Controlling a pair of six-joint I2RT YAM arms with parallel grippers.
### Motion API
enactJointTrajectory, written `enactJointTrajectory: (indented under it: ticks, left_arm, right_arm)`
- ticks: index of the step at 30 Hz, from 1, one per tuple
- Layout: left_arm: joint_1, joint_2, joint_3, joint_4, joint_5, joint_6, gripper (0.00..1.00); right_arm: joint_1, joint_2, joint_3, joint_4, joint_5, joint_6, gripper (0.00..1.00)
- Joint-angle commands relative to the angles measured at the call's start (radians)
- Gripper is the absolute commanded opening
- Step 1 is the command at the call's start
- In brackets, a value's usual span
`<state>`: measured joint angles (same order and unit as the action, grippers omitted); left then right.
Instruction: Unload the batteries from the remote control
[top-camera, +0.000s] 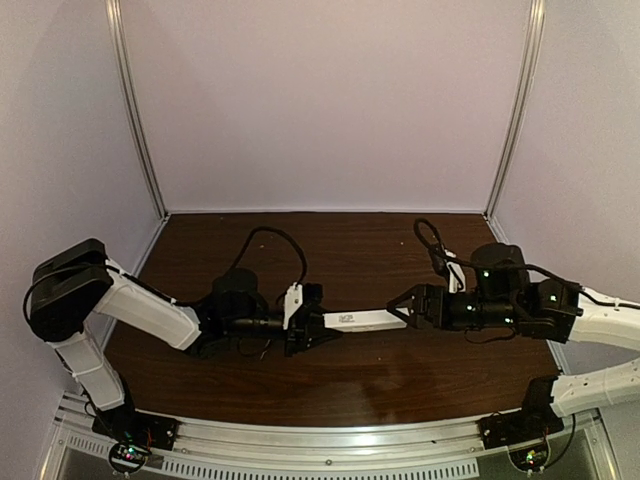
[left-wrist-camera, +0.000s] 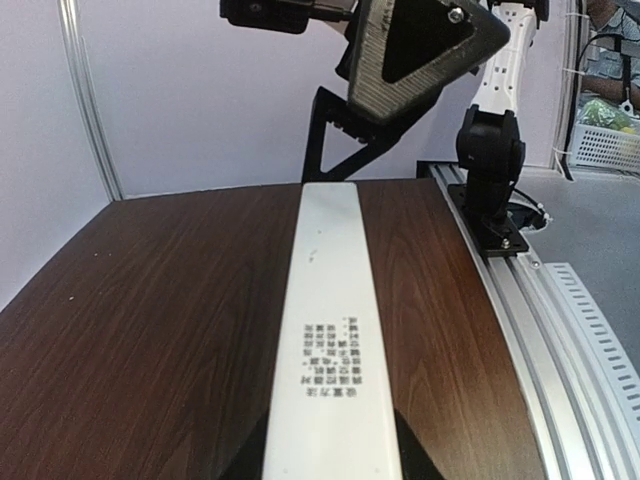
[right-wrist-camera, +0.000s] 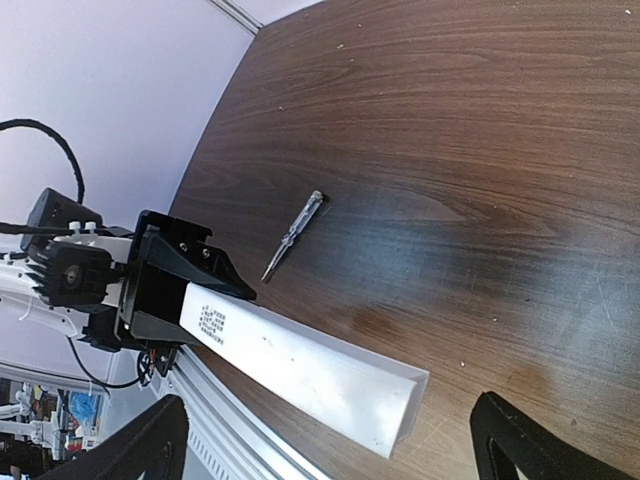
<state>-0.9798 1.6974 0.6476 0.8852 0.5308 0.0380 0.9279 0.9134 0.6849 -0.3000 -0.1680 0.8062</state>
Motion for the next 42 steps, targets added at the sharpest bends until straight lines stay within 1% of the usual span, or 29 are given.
enactJointTrajectory:
  ticks: [1,3,8,12,17,22,26,28,29,32,39,42]
  left_arm:
    - [0.021,0.015,0.025,0.064,-0.043,-0.001,0.00]
    - [0.038,0.013,0.017,0.079,-0.035,-0.021,0.00]
    - [0.046,0.011,0.042,0.025,-0.056,-0.034,0.00]
    - [0.058,0.011,0.038,0.017,0.057,-0.017,0.00]
    - [0.064,0.010,0.029,0.018,0.132,0.011,0.00]
    - [0.070,0.010,0.029,0.020,0.220,0.009,0.00]
    - [0.070,0.011,0.030,0.020,0.247,0.005,0.00]
    - [0.070,0.013,0.030,0.021,0.250,0.003,0.00]
    - [0.070,0.012,0.032,0.019,0.251,0.004,0.00]
    - [0.071,0.014,0.032,0.016,0.242,0.006,0.00]
    - [0.071,0.022,0.037,0.007,0.205,0.005,0.00]
    - [0.070,0.025,0.039,0.005,0.195,0.006,0.00]
  right_arm:
    - [-0.019,0.044,0.000,-0.057,0.047,-0.011,1.00]
    - [-0.026,0.043,-0.013,-0.042,0.046,-0.002,1.00]
    - [-0.033,0.027,-0.034,-0.021,0.039,0.021,1.00]
    - [-0.035,0.011,-0.034,-0.018,0.023,0.036,0.97]
    - [-0.035,-0.005,-0.056,0.028,-0.057,0.077,0.93]
    - [-0.035,-0.014,-0.084,0.075,-0.130,0.114,0.85]
    - [-0.035,-0.021,-0.104,0.104,-0.150,0.131,0.77]
    - [-0.035,-0.028,-0.110,0.111,-0.153,0.138,0.73]
    - [-0.034,-0.031,-0.112,0.116,-0.154,0.140,0.68]
    - [-0.034,-0.039,-0.116,0.116,-0.157,0.145,0.60]
    - [-0.035,-0.036,-0.119,0.108,-0.157,0.152,0.48]
    - [-0.035,-0.035,-0.120,0.106,-0.156,0.153,0.45]
